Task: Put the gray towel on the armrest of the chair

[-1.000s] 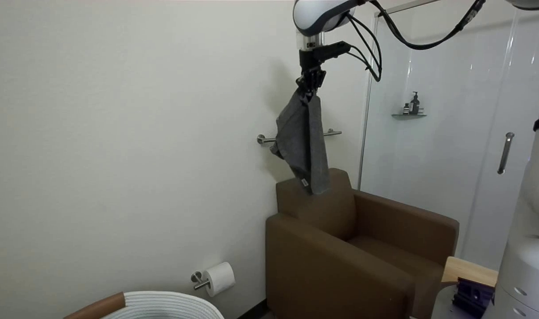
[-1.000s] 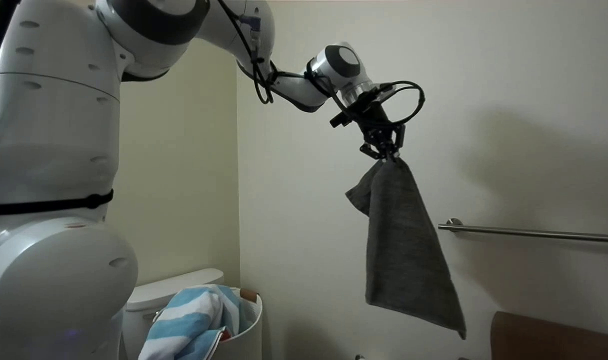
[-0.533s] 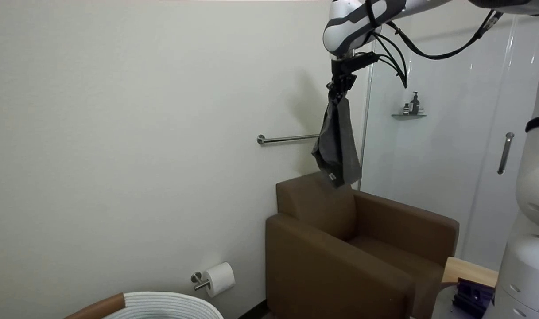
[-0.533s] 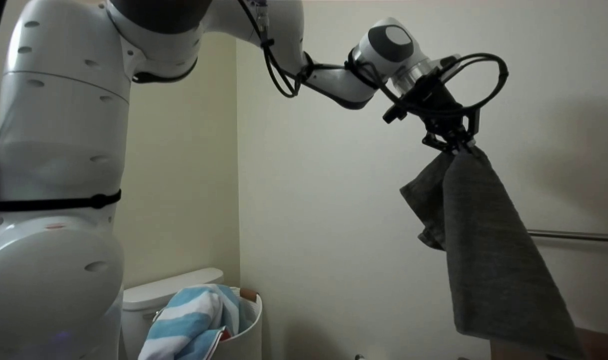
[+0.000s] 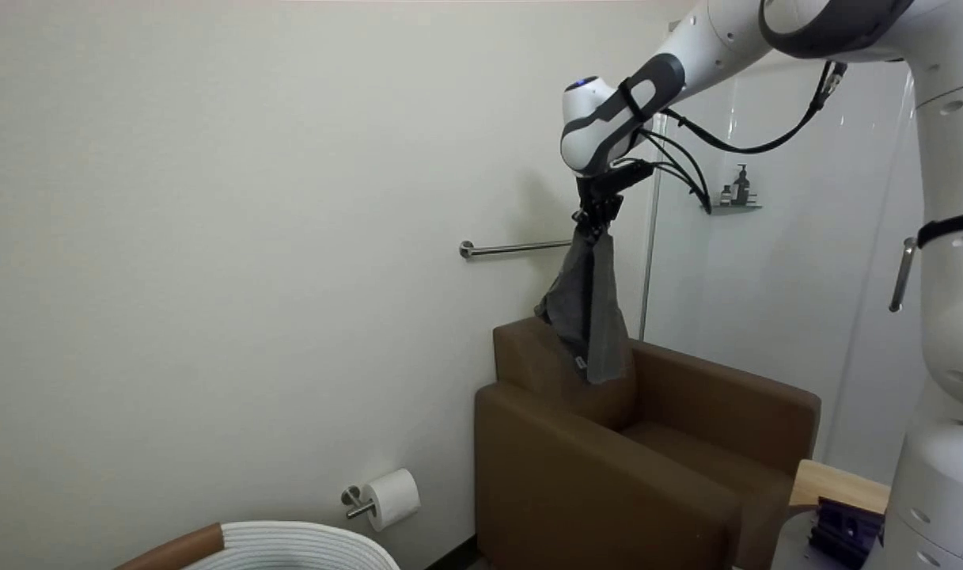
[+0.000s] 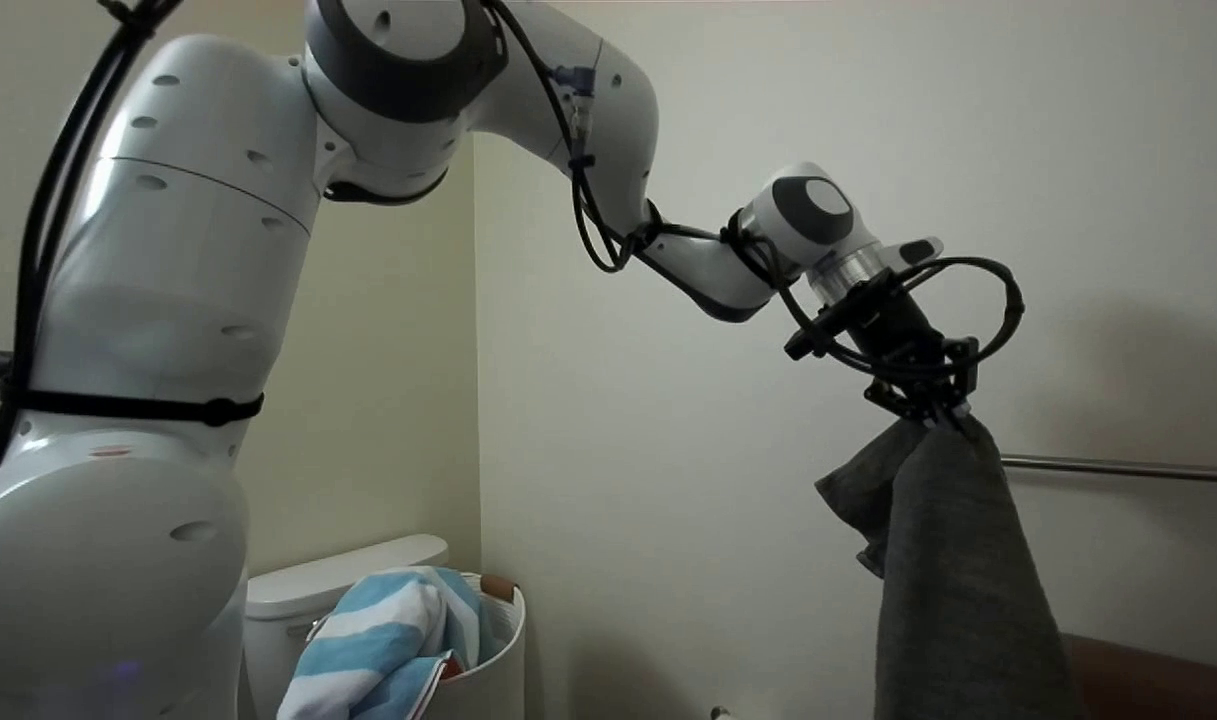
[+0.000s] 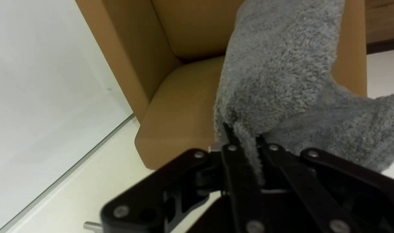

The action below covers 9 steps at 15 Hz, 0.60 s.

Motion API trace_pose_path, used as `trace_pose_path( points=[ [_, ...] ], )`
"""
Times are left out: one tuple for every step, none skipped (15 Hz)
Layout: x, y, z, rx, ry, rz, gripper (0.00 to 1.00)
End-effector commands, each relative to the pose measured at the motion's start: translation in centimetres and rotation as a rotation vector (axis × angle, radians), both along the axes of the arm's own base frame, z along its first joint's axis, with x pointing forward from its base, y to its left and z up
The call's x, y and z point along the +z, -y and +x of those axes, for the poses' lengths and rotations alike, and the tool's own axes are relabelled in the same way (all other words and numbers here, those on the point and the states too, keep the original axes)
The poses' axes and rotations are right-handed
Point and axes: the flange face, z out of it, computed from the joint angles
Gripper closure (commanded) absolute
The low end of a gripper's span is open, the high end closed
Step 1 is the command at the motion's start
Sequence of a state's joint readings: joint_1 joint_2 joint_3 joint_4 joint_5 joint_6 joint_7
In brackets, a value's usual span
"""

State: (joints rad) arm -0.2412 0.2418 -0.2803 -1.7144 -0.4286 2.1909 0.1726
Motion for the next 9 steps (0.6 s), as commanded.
trace_pose_path(
  points=[
    [-3.3,-0.7,0.7,-0.028,-0.024,-0.008,0.93],
    [-2.6,-0.1,0.6,-0.016,-0.026,0.012,0.93],
    [-3.3,-0.3,0.8,-0.016,-0.037,0.015,0.89],
    [-3.6,-0.3,0.9,-0.014,-0.041,0.016,0.89],
    [-3.5,-0.3,1.0,-0.014,-0.039,0.015,0.89],
    [-3.3,-0.2,0.9,-0.016,-0.036,0.013,0.93],
    [-3.1,-0.2,1.1,-0.022,-0.028,0.017,0.93],
    [-2.9,0.1,1.0,-0.029,-0.022,0.022,0.93],
    [-2.6,0.5,1.0,-0.041,-0.015,0.022,0.93]
  ],
)
